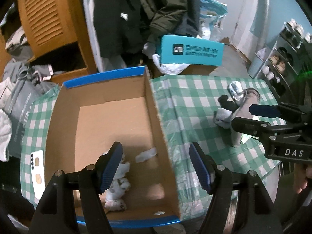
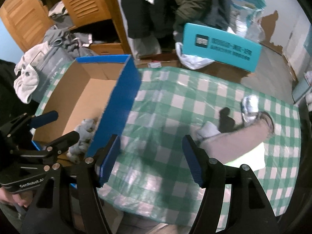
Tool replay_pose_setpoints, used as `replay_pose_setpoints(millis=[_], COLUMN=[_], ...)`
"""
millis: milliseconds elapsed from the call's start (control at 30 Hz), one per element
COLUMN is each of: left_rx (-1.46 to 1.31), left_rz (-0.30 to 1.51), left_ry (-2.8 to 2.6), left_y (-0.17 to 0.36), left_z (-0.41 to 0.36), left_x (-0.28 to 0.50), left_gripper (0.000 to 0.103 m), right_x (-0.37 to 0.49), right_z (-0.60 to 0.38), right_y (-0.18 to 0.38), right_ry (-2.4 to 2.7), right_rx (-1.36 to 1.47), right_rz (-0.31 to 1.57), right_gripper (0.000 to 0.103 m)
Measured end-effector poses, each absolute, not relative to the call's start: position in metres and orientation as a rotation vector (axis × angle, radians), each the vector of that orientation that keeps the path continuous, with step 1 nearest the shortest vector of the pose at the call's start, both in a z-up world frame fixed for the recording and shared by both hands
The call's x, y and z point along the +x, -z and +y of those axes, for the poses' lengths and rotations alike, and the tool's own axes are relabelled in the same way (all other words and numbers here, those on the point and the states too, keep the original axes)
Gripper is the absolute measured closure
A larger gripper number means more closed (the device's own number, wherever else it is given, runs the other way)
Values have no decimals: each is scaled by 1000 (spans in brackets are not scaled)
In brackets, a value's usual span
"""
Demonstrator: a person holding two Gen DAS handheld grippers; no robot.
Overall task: Organize soft objects
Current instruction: 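Open the left tool to drop the bags into the box, then move the left tool back to the grey fleece sleeve and grasp its cuff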
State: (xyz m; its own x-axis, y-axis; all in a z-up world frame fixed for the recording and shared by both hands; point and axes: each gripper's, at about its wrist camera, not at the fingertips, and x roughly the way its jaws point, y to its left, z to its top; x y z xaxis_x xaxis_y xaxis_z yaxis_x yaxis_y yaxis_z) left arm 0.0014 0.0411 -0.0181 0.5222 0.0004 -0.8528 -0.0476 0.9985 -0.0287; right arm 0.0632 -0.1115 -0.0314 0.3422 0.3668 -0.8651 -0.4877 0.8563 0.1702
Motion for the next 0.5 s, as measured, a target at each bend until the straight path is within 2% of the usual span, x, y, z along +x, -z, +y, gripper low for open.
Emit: replay_pose_setpoints(millis=[133, 500], left_rx=[-13, 95], left_rz=[1020, 1027], left_ry=[-6, 79], left_y=[18, 20], left_z=[20, -44], left_x=[6, 18], left_gripper=[24, 24], right_x=[66, 74], right_z=[-136, -219], right_y=[36, 48], right_ry=[-519, -376], right_rx=[-102, -18], right_rz=[1093, 1107], right_gripper=[36, 35])
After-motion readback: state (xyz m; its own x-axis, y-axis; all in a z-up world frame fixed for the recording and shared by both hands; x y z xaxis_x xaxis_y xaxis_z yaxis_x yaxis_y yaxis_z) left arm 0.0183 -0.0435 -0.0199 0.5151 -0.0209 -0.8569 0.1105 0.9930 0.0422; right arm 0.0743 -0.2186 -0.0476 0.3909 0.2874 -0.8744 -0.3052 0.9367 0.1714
